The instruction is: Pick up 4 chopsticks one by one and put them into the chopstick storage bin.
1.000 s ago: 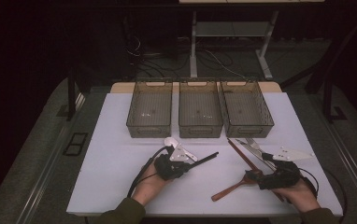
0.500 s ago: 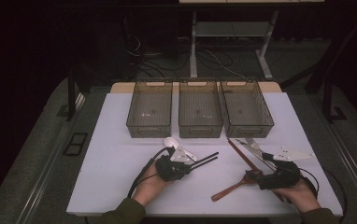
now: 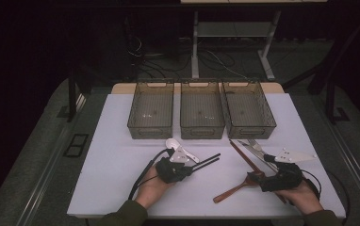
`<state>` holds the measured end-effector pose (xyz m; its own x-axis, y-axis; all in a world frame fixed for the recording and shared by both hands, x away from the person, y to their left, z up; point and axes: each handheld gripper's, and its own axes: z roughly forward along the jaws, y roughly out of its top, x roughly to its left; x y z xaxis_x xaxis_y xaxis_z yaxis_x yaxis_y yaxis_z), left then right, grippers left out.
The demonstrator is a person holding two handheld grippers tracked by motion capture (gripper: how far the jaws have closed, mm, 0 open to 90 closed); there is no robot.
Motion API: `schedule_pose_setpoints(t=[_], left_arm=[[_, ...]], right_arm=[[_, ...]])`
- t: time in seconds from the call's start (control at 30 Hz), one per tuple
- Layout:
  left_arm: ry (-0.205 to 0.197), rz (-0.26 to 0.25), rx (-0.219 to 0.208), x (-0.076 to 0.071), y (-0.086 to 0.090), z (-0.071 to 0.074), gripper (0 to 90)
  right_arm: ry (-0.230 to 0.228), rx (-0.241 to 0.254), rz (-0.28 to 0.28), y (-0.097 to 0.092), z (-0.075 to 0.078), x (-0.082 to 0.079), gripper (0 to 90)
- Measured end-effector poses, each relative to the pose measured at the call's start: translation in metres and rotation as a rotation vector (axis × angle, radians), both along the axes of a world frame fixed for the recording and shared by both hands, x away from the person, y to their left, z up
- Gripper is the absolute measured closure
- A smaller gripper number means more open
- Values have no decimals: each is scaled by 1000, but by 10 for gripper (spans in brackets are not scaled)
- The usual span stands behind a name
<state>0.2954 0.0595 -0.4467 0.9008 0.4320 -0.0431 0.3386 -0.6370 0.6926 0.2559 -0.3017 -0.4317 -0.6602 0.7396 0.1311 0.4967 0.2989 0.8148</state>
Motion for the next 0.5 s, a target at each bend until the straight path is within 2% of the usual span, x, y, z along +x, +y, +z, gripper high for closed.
schedule_pose_setpoints(t=[0.43, 0.5], left_arm=[[15, -25, -28, -2, 5, 7, 853], [29, -19, -29, -1, 6, 8, 853]], right_arm=[[13, 3, 28, 6, -4, 0, 32], [18, -2, 31, 7, -5, 1, 33]])
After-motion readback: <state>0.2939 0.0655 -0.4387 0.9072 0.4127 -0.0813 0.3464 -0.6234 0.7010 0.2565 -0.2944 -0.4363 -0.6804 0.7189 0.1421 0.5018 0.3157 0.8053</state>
